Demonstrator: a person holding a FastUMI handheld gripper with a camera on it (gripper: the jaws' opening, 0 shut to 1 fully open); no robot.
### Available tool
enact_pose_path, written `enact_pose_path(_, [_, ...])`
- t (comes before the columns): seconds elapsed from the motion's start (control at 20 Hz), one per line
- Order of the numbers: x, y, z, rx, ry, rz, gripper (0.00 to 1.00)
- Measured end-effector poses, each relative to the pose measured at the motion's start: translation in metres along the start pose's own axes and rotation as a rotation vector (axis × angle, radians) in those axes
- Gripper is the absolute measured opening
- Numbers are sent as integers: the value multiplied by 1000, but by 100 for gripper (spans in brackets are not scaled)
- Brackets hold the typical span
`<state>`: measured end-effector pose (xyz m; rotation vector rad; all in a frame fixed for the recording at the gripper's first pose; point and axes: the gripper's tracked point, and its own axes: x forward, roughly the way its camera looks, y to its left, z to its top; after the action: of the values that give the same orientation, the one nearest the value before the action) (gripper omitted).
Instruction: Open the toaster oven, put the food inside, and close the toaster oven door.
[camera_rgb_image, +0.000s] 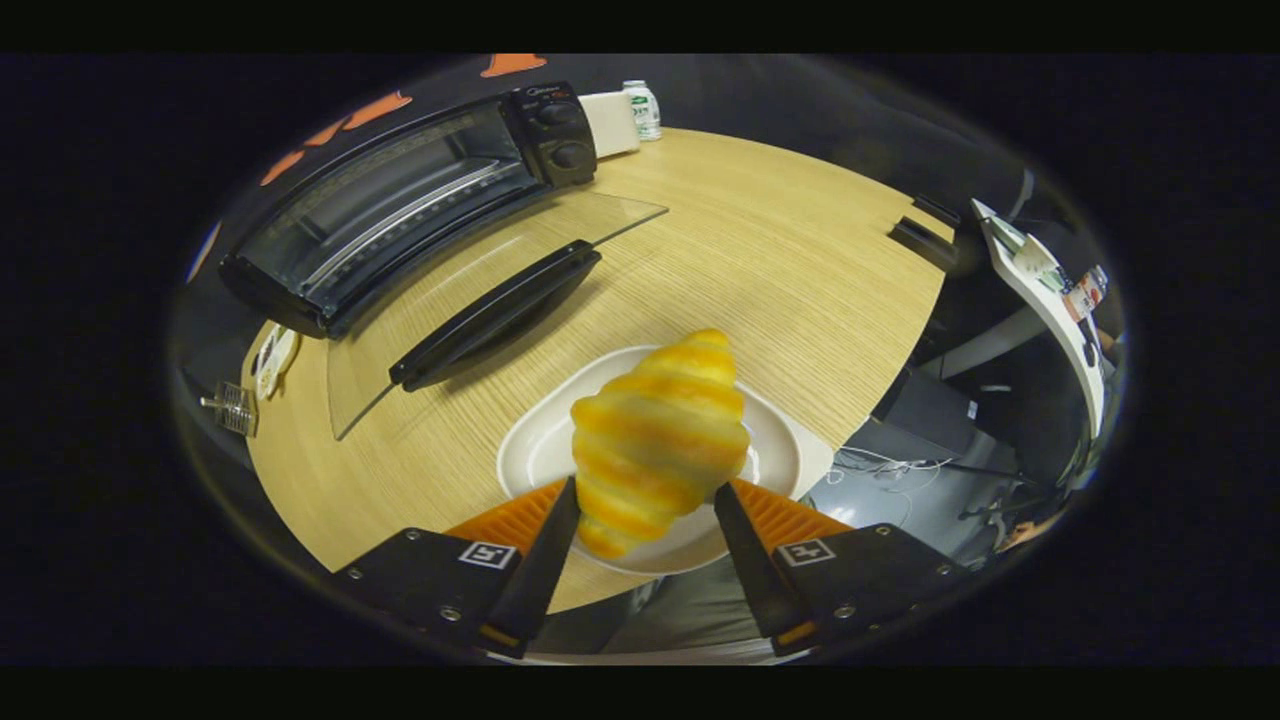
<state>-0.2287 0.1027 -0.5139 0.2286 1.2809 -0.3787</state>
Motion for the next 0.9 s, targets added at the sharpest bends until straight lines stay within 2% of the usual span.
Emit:
enact_pose_path(0.05, [-2, 0, 0, -3, -6, 9, 74])
enact_pose_path(0.2, [-12, 3, 6, 18, -30, 67, 67])
enact_pose_path(0.45, [-41, 8, 28, 46, -106, 153, 67])
enact_pose_path(0.9, [-74, 58, 100, 12, -225, 400, 66])
